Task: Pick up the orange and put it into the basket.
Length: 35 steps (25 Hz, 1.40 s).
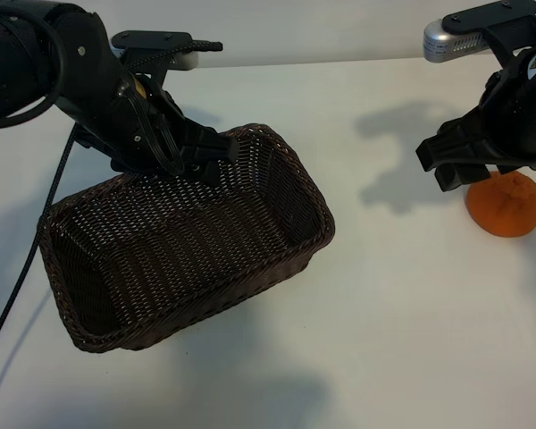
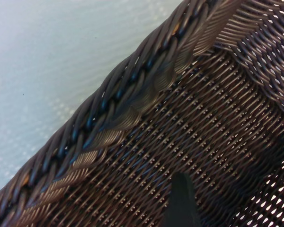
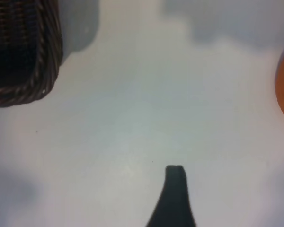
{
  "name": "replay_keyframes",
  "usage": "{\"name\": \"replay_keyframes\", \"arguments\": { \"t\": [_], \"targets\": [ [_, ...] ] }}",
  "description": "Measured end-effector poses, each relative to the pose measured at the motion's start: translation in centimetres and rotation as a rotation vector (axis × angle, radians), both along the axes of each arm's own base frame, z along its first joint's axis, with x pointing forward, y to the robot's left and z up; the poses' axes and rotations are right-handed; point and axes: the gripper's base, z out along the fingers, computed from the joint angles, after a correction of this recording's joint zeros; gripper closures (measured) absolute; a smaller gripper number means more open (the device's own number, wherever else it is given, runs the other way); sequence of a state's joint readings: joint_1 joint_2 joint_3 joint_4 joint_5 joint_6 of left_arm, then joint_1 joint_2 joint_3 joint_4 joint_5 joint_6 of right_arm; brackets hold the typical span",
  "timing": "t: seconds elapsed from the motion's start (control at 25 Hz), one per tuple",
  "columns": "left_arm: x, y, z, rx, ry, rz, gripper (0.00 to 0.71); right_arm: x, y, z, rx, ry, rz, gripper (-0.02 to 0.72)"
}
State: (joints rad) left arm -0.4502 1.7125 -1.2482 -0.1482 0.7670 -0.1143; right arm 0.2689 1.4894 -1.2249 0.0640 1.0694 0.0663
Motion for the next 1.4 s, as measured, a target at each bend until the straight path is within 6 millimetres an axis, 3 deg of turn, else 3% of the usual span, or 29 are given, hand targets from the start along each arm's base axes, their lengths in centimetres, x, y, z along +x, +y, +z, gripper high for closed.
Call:
{"name": "replay_keyframes", "arguments": {
  "t": [1.4],
  "targets": [
    [0.17,-0.1,0.07,-0.012,-0.019,0.004,0.137,0.01,-0.07,-0.01,-0.008,-0.002,0.002,0.122]
  ]
}}
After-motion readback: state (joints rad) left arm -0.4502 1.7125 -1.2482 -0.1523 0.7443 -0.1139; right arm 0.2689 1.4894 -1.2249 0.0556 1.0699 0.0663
